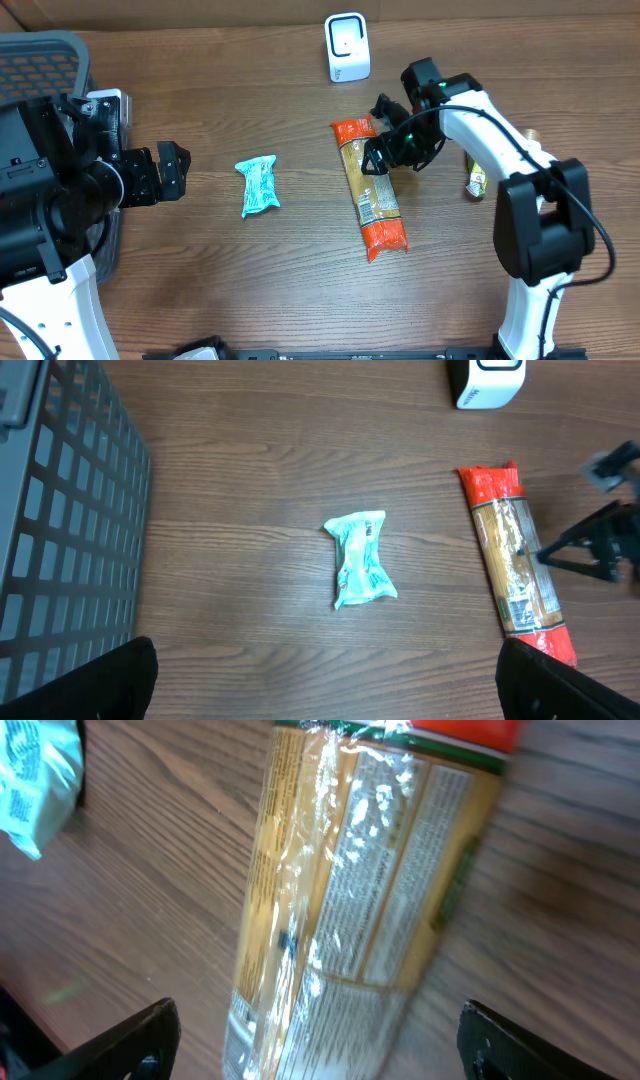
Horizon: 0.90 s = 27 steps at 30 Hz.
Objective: Scan the item barcode
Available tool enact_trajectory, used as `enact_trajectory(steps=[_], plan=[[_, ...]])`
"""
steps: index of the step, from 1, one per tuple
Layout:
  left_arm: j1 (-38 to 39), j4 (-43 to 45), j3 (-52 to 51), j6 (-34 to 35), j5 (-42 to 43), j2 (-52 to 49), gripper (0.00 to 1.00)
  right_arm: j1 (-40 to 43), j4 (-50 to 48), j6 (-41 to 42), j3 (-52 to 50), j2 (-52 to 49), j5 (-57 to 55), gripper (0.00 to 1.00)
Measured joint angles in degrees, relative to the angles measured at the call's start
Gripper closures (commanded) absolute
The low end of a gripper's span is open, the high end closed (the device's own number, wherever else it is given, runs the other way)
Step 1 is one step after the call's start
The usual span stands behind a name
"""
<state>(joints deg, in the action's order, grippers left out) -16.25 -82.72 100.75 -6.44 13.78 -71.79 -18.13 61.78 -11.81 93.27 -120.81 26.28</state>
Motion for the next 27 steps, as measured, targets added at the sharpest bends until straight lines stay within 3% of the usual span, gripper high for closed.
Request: enact_trajectory(steps=[14, 17, 20, 27], plan=[[0.00, 0.00, 0.00, 0.00, 0.00, 0.00, 0.01, -0.17, -2.82, -2.84, -0.50, -5.46, 2.01, 0.25], [0.00, 0.00, 0.00, 0.00, 0.00, 0.00, 0.00, -0.17, -5.64, -3.23, -2.10, -5.22, 2.67, 0.34], [0.00, 0.00, 0.00, 0.00, 0.02, 0.00, 0.01, -0.07, -8.85, -3.58, -4.79, -4.35, 3.23, 0.56], [0.00, 0.00, 0.00, 0.00, 0.00, 0.00, 0.00, 0.15, -10.95, -2.49, -8.50, -3.85, 8.07, 0.89]])
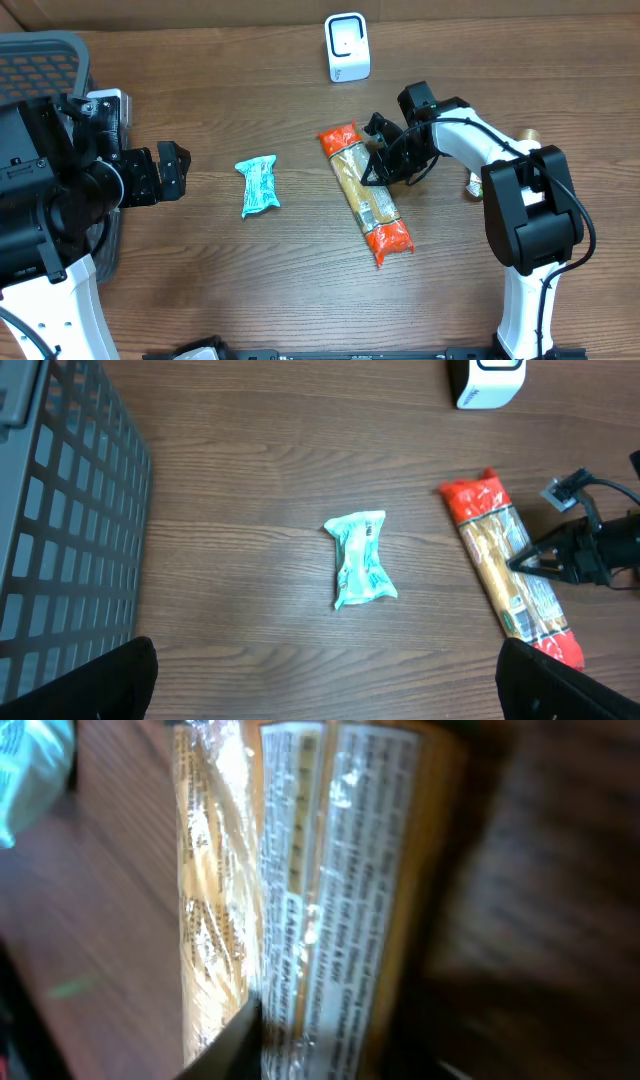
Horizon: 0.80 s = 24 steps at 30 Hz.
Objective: Scan the item barcode
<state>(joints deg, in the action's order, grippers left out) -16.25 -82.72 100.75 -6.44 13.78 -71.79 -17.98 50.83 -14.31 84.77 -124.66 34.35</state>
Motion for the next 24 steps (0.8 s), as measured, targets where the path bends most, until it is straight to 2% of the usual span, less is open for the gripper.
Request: enact_trajectory(steps=[1, 2, 12, 16, 19, 24], plan=[[0.00, 0.00, 0.00, 0.00, 0.00, 0.00, 0.00, 0.00, 0.66, -0.04, -0.09, 0.00, 0.96, 0.95], [0.00, -0.02, 0.00, 0.00, 0.00, 0.00, 0.00, 0.00, 0.98, 0.11, -0.15, 0.00, 1.49, 0.96], [0.00, 0.00, 0.00, 0.00, 0.00, 0.00, 0.01, 0.42, 10.82, -1.25, 1.33, -0.74, 5.88, 0.96], [0.00, -0.02, 0.00, 0.00, 0.00, 0.00, 0.00, 2.45, 11.65, -1.11, 2.84, -0.35, 8.98, 0.96], [0.00, 0.00, 0.00, 0.00, 0.00, 0.00, 0.00, 5.11, 9.70, 1.42, 3.45, 2.45, 9.42, 0.96], [0.00, 0.00, 0.00, 0.00, 0.00, 0.00, 0.00, 9.22, 6.14, 7.26, 4.11, 13.70, 9.84, 0.96]])
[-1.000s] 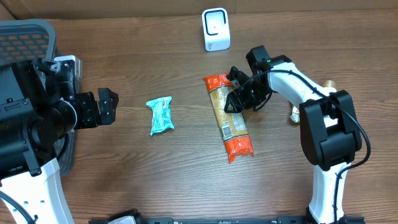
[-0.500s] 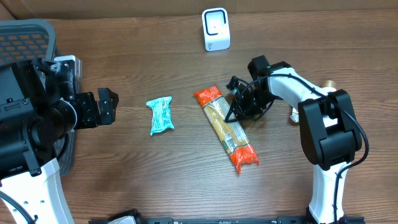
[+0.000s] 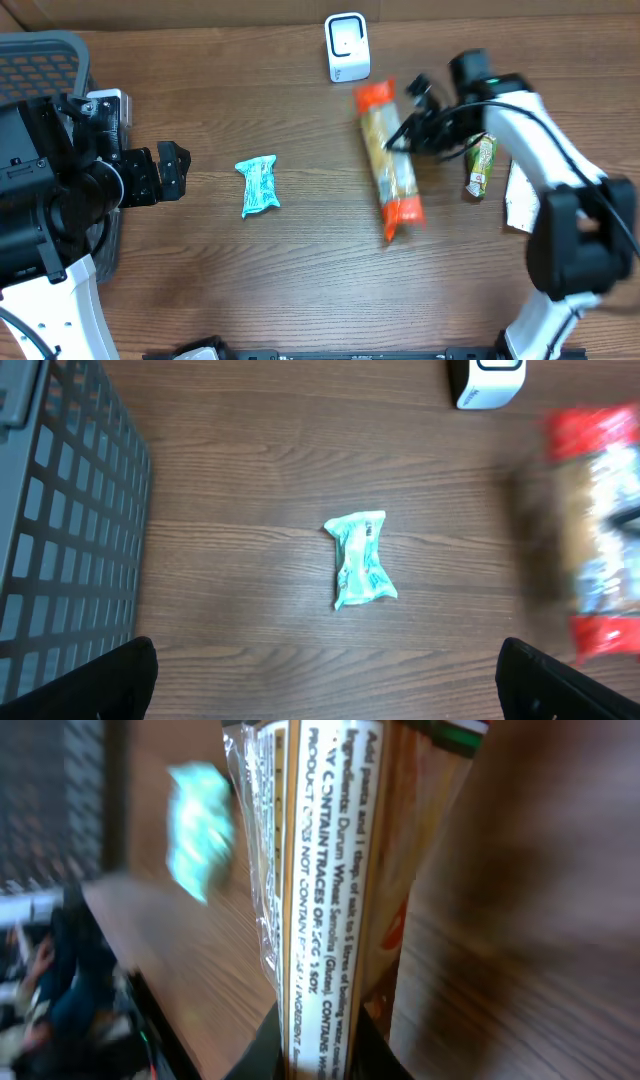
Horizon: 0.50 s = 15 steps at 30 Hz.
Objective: Scan the item barcode
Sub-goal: 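Lift the spaghetti pack upright and carry it toward the scanner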
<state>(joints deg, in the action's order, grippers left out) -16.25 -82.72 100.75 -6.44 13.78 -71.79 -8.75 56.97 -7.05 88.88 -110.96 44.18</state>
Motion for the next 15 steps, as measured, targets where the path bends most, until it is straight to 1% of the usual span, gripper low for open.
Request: enact_trajectory(steps=[4, 7, 13, 15], plan=[[0.00, -0.02, 0.00, 0.00, 0.02, 0.00, 0.00, 1.68, -2.60, 3.43, 0.98, 9.16, 4.59, 0.96], [0.00, 0.00, 0.00, 0.00, 0.02, 0.00, 0.00, 2.97, -7.15, 6.95, 1.27, 14.21, 11.63, 0.96], [0.00, -0.02, 0.00, 0.00, 0.00, 0.00, 0.00, 7.65, -18.05, 17.16, 1.36, 16.09, 24.48, 0.96], [0.00, 0.00, 0.00, 0.00, 0.00, 0.00, 0.00, 9.18, -19.15, 19.71, 1.36, 16.09, 26.36, 0.96]])
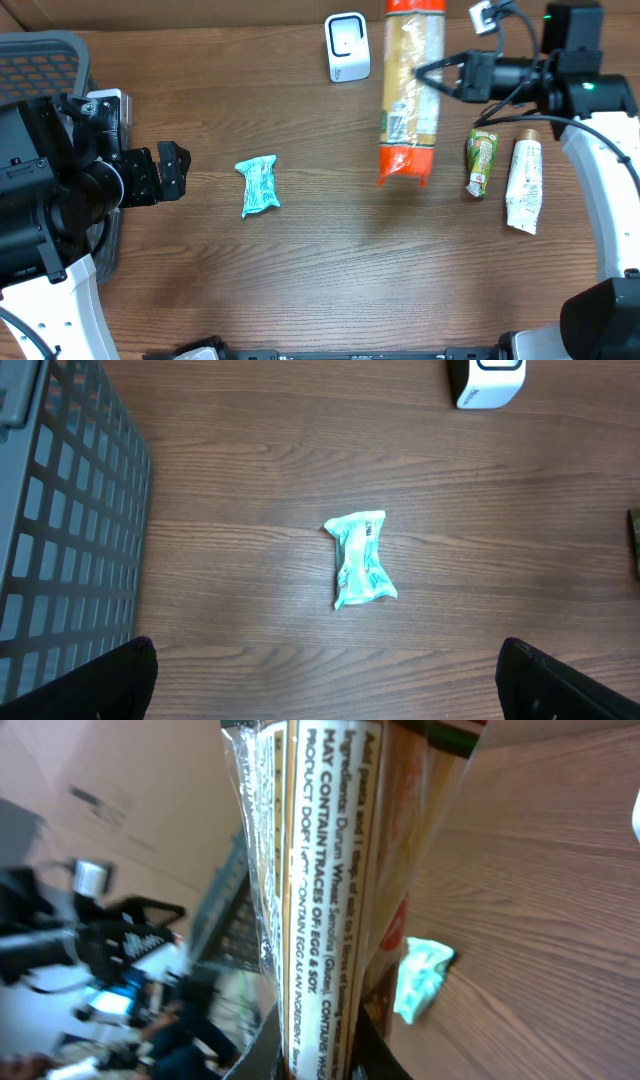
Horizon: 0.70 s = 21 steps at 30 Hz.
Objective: Scan the item barcode
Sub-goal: 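Lift the spaghetti pack upright and carry it toward the scanner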
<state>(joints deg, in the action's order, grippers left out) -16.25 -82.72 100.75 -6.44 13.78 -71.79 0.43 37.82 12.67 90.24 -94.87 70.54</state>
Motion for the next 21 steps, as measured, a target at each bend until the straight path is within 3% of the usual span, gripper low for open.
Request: enact_trajectory(steps=[21], plan=[[0.00, 0.00, 0.00, 0.00, 0.00, 0.00, 0.01, 1.20, -2.25, 7.04, 0.00, 0.00, 3.26, 0.96]])
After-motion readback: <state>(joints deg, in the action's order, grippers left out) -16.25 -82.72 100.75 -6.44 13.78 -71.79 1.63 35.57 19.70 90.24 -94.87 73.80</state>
